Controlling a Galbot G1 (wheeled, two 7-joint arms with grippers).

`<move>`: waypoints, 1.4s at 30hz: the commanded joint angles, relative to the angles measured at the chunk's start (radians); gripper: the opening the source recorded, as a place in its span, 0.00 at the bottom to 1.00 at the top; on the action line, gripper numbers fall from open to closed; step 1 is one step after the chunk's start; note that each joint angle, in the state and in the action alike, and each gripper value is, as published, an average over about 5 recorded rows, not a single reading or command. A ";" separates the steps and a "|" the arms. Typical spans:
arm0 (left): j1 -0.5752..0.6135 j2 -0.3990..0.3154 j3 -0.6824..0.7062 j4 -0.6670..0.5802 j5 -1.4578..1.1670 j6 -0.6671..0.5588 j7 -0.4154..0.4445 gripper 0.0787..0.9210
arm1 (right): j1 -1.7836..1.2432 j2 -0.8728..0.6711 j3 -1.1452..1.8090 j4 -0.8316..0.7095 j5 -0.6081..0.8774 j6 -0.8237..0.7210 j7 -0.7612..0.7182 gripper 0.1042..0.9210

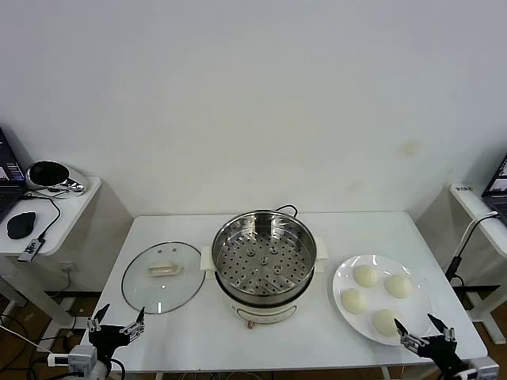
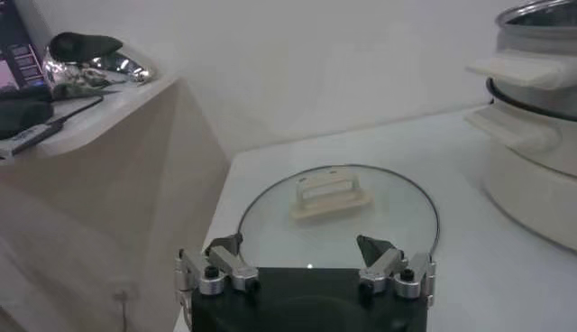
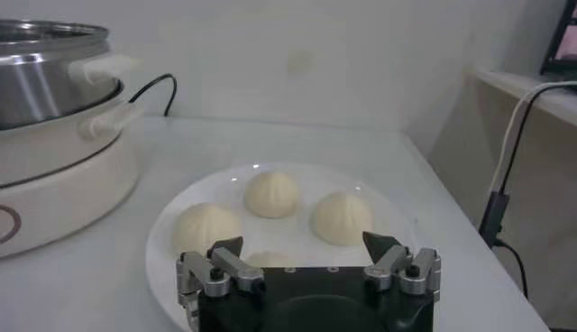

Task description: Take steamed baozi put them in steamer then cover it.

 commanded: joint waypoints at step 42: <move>0.049 -0.062 -0.010 -0.113 0.068 0.001 0.013 0.88 | 1.735 -0.334 -1.311 -0.640 -0.953 0.093 -1.287 0.88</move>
